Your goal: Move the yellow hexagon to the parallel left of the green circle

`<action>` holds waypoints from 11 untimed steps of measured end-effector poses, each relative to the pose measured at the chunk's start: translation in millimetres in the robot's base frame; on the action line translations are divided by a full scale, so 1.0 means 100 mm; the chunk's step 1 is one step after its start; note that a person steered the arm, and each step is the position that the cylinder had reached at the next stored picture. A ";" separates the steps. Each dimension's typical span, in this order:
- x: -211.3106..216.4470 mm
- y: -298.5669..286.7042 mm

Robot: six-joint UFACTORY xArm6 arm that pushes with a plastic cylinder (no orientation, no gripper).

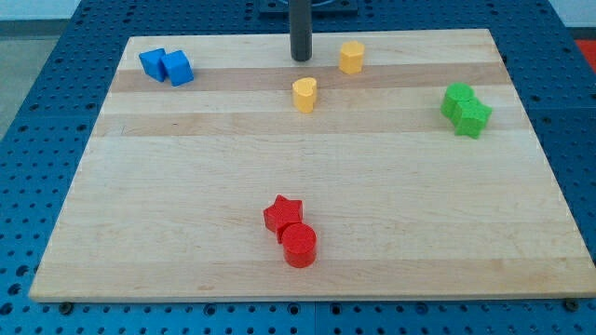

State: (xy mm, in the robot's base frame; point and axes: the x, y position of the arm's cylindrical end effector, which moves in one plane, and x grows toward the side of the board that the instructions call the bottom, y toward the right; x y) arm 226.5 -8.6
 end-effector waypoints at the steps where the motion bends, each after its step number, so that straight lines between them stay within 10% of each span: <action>1: -0.05 0.31; 11: 1.16 1.04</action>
